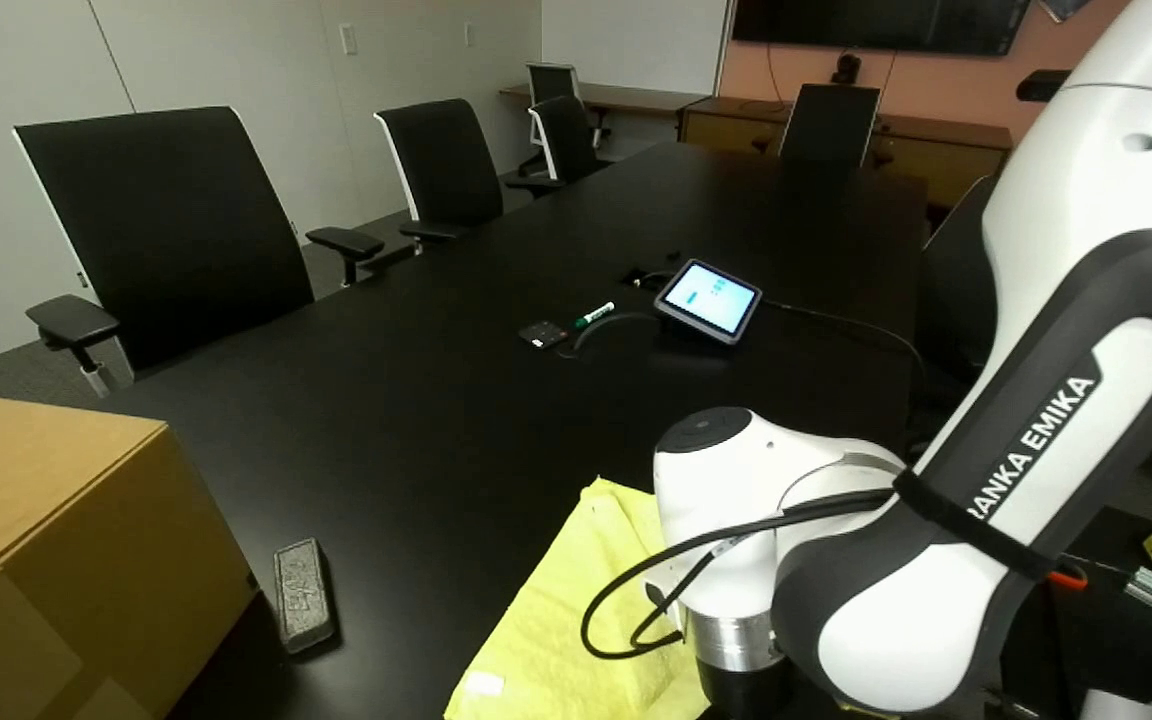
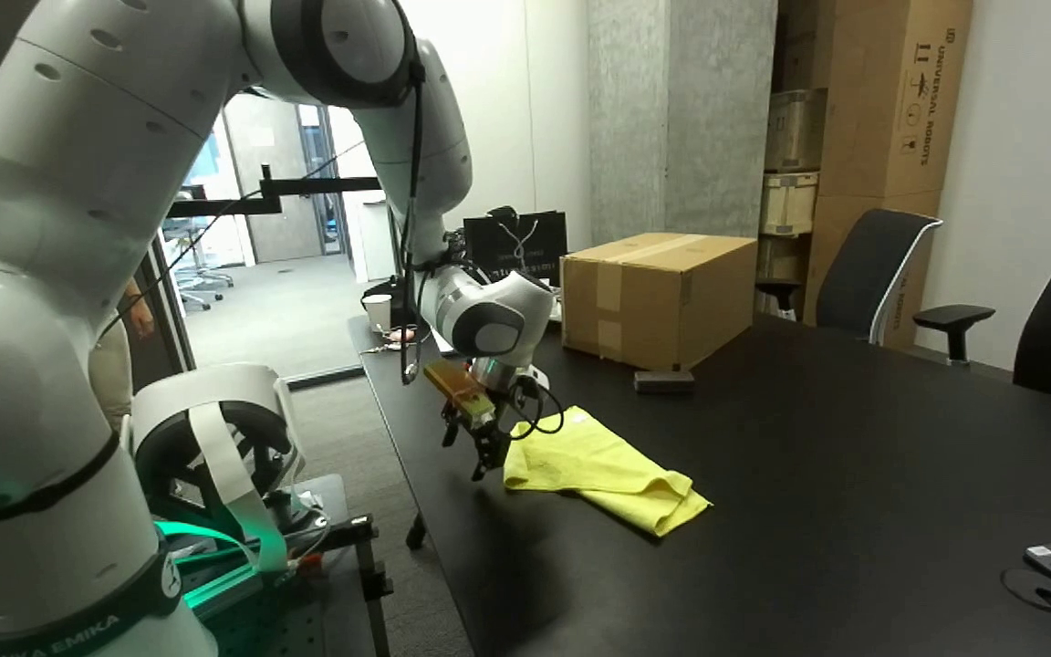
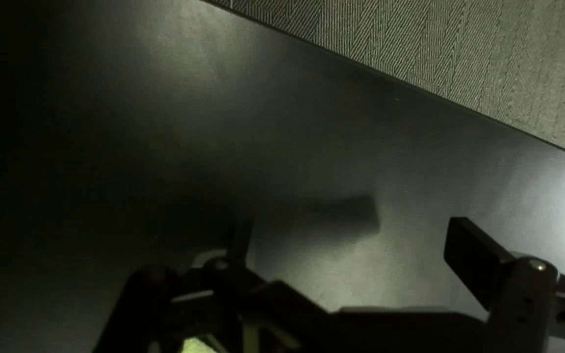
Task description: Fold the yellow cloth
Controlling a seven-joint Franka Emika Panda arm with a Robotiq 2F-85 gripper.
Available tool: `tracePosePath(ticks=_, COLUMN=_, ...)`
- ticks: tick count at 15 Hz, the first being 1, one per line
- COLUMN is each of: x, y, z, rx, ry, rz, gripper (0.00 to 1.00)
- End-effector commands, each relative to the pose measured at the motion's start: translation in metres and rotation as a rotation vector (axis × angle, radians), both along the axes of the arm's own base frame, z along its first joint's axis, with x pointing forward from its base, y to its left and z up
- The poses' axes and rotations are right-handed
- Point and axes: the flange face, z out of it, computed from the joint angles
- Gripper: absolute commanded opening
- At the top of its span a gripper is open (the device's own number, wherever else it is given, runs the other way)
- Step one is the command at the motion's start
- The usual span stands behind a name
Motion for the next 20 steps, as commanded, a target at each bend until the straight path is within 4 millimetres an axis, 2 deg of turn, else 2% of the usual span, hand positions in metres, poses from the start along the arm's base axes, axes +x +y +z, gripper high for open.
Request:
tracePosePath(ticks=1, x=-0.005, y=-0.001, z=-0.005, rx=-0.016, ry=-0.022, rz=-0.003, gripper=1.0)
tracePosePath(ticks=4, x=-0.007, y=-0.008, z=-0.007, rx=-0.019, ry=-0.016, rz=0.01, gripper=1.0)
tracePosePath(ticks=8, x=0.001, y=-0.023, z=-0.004, rx=-0.034, ry=-0.027, rz=0.019, gripper=1.0)
tracePosePath(ticks=15, x=0.029, y=-0.063, z=-0.001, rx=-0.086, ry=-0.058, rz=0.023, gripper=1.0)
tracePosePath(ticks=20, x=0.048, y=-0.08, z=0.003, rx=-0.105, ry=-0.085, rz=0.025, gripper=1.0)
